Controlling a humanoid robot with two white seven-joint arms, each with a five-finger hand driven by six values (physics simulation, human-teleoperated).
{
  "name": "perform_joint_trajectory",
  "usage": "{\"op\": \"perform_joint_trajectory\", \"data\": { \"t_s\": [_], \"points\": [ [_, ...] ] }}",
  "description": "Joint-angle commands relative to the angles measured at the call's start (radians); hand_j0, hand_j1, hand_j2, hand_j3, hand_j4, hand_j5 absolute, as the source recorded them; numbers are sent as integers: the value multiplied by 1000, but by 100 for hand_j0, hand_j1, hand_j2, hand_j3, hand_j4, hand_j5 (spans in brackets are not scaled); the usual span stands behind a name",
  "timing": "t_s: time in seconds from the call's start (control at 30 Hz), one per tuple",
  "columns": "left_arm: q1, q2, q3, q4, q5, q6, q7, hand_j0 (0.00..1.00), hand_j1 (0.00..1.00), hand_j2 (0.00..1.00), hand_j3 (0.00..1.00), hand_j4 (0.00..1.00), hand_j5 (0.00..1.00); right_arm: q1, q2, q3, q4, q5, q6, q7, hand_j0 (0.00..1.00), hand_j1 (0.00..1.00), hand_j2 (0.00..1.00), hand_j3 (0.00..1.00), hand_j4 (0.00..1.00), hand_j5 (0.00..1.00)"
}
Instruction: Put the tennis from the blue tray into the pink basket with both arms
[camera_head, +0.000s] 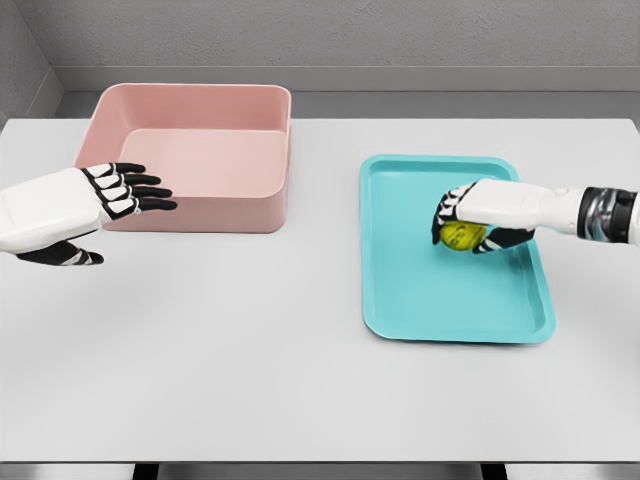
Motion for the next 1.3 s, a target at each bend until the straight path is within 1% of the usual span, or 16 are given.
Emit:
{"op": "perform_joint_trajectory", "data": {
  "t_s": [0.0,0.3,0.4,0.5,0.6,0.67,0.73,0.8,0.87,1.0,1.13,1.2,1.27],
  "points": [
    [0,4,1,1,7,1,1,100,100,100,100,100,100,0,-6,-12,-62,-7,3,-1,54,54,54,54,54,54],
    [2,2,3,1,7,1,-1,100,100,100,100,100,100,3,-26,-7,-261,12,3,-1,53,53,53,53,53,53],
    [2,2,3,-1,6,1,-1,100,100,100,100,100,100,3,-15,-7,-301,38,3,-1,53,53,53,53,53,53],
    [0,2,1,1,6,1,-1,100,100,100,100,100,100,-2,-9,-7,-330,41,3,-1,53,53,53,53,53,53],
    [2,2,1,-1,6,1,-1,100,100,100,100,100,100,-5,25,0,-335,47,3,-1,53,53,53,53,53,53],
    [2,2,3,1,6,1,-1,100,100,100,100,100,100,-5,68,3,-335,82,3,-1,52,52,52,52,52,52],
    [2,2,3,-1,6,1,-1,100,100,100,100,100,100,-6,101,5,-336,85,3,-1,52,52,52,52,52,52],
    [2,2,4,1,7,1,-1,100,100,100,100,100,100,-6,146,6,-336,119,3,-1,52,52,52,52,52,52],
    [2,2,3,1,7,1,-1,100,100,100,100,100,100,-8,186,26,-335,147,3,-1,52,52,52,52,52,52],
    [3,2,3,-1,6,1,-1,100,100,100,100,100,100,-8,239,40,-333,179,3,-1,52,52,52,52,52,52],
    [2,7,3,1,7,1,-1,100,100,100,100,100,100,-8,298,75,-326,220,3,-1,52,52,52,52,52,52],
    [2,7,3,-1,6,1,-1,100,100,100,100,100,100,-6,336,78,-309,243,3,-1,52,52,52,52,52,52],
    [3,7,3,-1,7,1,-1,100,100,100,100,100,100,-9,374,108,-278,271,3,-1,52,52,52,52,52,52]
  ]
}}
